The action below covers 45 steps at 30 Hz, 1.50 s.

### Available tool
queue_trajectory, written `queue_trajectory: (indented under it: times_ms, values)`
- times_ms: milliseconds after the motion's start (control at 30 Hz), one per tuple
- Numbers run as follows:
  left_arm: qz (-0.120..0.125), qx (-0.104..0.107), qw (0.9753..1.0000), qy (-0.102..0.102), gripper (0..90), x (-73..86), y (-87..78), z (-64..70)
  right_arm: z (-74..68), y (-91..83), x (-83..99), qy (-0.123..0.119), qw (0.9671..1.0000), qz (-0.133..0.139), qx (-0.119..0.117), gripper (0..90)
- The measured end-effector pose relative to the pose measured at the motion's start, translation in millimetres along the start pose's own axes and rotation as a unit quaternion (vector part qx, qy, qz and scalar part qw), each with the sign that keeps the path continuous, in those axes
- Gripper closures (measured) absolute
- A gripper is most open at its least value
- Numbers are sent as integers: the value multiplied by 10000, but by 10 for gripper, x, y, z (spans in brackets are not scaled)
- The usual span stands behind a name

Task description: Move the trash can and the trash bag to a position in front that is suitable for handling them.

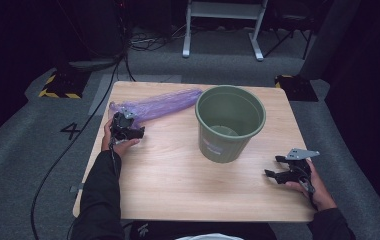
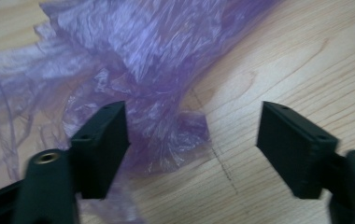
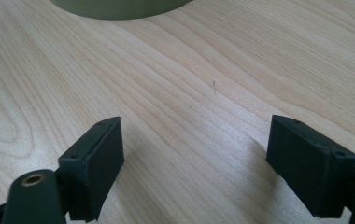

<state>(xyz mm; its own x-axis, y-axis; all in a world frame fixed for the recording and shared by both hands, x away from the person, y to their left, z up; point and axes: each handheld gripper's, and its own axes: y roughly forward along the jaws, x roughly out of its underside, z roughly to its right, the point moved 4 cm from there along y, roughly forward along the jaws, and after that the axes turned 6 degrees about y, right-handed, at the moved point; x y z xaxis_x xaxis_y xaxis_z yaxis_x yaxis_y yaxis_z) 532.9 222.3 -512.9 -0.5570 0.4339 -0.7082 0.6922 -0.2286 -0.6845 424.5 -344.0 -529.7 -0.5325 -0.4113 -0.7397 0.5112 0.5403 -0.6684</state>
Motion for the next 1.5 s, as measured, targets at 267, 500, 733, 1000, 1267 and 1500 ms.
queue_trajectory:
  times_ms: [267,500,733,1000,1267,1500]
  values:
    - [-208,420,9988,147,769,94,28,-16,-1,0,0,1,10000,-1,-1,184]
    - [-155,923,9949,382,887,61,-56,179,-1,0,0,3,10000,-1,-2,184]
    - [-160,1234,9884,873,889,96,-132,567,-2,0,1,-3,10000,2,4,183]
    - [-58,1422,9845,1024,868,137,-269,946,-3,0,1,-6,10000,7,14,183]
    - [-29,1549,9808,1182,864,202,-459,1269,-5,0,1,-10,10000,13,31,184]
    - [-27,1736,9744,1427,817,275,-570,1543,-7,-1,2,-7,10000,15,42,185]
